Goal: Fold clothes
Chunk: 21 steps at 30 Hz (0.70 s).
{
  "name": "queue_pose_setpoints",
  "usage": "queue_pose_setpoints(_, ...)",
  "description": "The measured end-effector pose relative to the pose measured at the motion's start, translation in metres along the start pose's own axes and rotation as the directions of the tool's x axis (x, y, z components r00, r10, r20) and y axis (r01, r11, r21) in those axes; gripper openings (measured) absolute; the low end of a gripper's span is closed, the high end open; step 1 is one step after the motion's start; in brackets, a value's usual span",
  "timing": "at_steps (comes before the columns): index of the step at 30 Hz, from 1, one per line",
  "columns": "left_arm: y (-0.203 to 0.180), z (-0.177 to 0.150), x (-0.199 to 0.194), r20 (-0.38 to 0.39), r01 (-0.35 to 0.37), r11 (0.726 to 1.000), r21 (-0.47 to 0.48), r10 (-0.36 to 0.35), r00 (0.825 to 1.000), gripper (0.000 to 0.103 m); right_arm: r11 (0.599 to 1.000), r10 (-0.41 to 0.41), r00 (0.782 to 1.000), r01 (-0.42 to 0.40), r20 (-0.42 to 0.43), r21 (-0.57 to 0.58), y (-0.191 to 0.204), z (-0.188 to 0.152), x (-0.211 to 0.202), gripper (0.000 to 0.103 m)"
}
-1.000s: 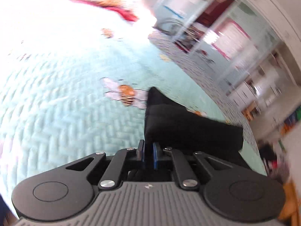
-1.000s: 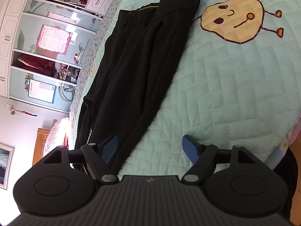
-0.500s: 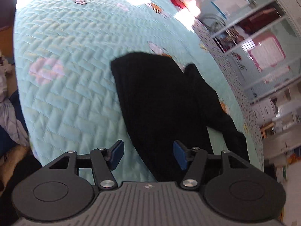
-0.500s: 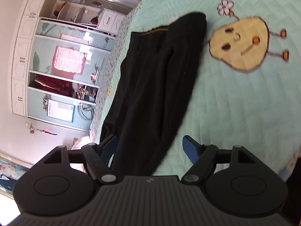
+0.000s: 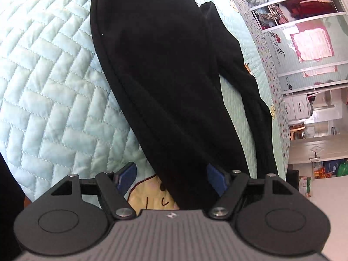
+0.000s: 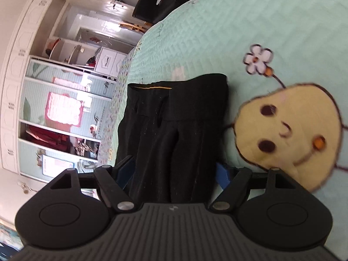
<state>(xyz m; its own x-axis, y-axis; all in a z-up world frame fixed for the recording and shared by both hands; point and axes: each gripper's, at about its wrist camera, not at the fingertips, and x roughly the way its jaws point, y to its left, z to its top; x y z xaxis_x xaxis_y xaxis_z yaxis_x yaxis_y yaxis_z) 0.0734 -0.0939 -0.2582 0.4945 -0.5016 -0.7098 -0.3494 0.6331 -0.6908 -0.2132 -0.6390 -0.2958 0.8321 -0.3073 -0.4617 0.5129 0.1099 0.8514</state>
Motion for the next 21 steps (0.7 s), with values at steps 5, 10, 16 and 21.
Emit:
queue_pose_setpoints(5, -0.006, 0.002, -0.001, 0.009, -0.004, 1.0, -0.019, 0.005, 1.0, 0.076, 0.999, -0.014, 1.0, 0.013, -0.01, -0.042, 0.005, 0.011, 0.005, 0.014)
queue_pose_setpoints(10, -0.006, 0.001, -0.005, 0.001, -0.022, 1.0, 0.01, 0.022, 1.0, 0.076, 0.996, -0.015, 0.998, 0.02, 0.063, -0.083, 0.0, 0.035, -0.031, 0.011)
queue_pose_setpoints(16, -0.009, -0.006, -0.002, -0.016, -0.023, 0.997, 0.067, 0.025, 1.0, 0.077, 0.993, -0.098, 0.994, 0.102, 0.057, -0.063, -0.031, 0.034, -0.021, 0.009)
queue_pose_setpoints(21, -0.014, -0.013, -0.001, -0.014, -0.088, 0.972, 0.216, 0.093, 0.996, 0.052, 0.99, -0.111, 0.992, 0.116, 0.065, -0.08, -0.028, 0.034, -0.019, 0.01)
